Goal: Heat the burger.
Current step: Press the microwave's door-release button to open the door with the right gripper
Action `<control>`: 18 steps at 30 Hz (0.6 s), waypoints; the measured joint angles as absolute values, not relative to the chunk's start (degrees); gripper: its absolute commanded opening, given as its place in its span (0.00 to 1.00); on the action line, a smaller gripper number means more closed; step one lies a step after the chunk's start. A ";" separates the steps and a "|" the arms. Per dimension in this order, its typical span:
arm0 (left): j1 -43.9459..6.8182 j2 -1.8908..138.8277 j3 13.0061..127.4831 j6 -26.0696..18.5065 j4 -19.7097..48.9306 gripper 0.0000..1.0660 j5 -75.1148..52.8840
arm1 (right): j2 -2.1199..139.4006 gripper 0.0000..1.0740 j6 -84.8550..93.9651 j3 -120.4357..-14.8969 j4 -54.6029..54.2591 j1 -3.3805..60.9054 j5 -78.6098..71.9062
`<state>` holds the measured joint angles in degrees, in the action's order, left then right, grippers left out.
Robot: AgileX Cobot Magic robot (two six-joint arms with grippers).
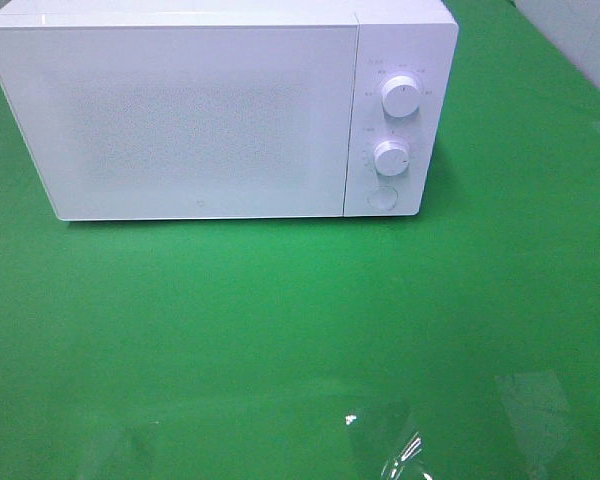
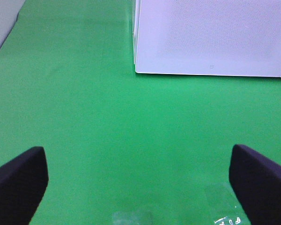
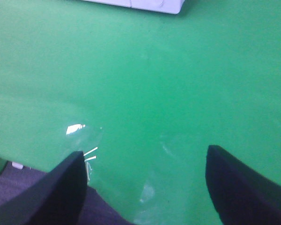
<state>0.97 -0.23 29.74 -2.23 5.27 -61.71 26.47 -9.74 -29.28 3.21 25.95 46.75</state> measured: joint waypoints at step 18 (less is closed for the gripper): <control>0.97 -0.23 29.74 -2.23 5.27 0.91 -61.71 | 4.07 0.64 -9.74 -28.19 0.00 10.66 54.55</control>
<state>0.97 -0.23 29.74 -2.23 5.27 -61.71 4.07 -9.74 -28.19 0.00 10.66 54.55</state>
